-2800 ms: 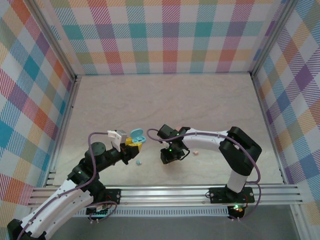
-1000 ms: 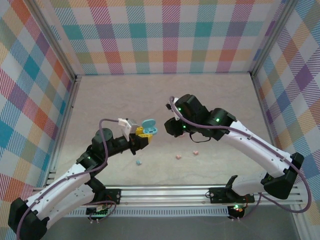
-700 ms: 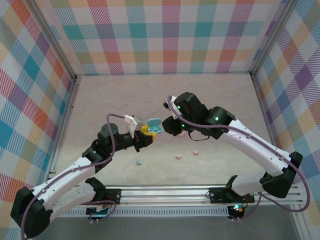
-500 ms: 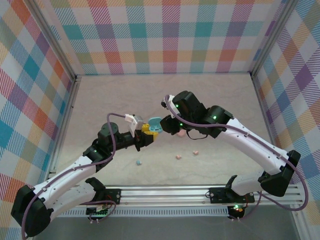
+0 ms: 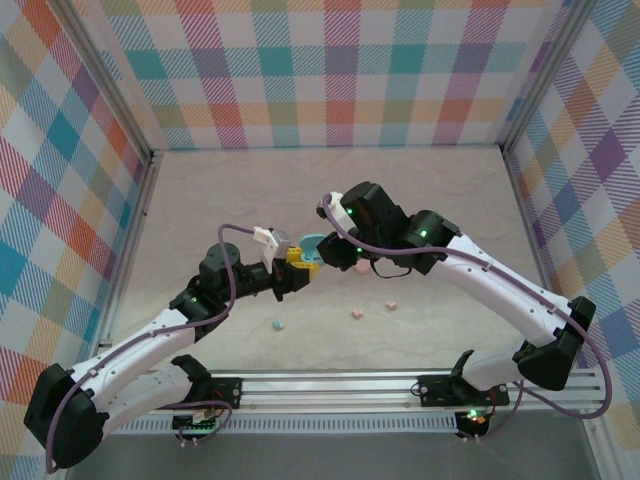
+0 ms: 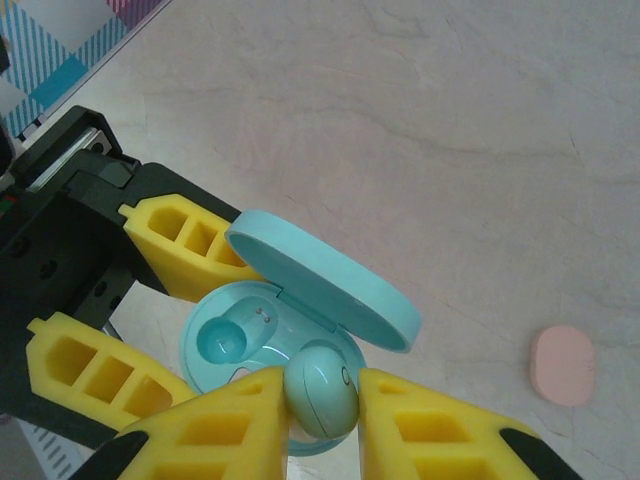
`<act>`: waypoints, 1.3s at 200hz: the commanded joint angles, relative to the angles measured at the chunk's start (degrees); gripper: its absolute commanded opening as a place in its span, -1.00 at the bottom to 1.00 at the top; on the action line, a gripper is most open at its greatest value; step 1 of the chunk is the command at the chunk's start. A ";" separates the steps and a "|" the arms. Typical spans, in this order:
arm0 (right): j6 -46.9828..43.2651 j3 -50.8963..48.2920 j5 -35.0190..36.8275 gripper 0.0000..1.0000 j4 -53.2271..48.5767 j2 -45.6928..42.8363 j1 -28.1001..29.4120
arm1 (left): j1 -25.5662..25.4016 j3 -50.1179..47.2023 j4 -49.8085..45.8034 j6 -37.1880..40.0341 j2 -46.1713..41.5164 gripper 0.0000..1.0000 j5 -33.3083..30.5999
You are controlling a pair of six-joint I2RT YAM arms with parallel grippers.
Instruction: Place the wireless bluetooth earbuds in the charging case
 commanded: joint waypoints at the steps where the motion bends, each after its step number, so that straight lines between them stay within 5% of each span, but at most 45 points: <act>1: -2.72 0.59 -0.66 -0.52 0.65 0.52 -0.30 | -0.78 2.53 3.29 0.01 0.57 -0.52 0.90; 130: -5.79 -0.96 2.66 -0.52 0.12 1.05 -0.30 | -1.22 2.86 3.12 -0.70 0.09 -0.52 1.74; 260: -7.04 -2.26 -7.89 -0.42 0.89 -0.51 -0.30 | -1.38 3.40 2.99 -0.62 0.49 -0.52 0.46</act>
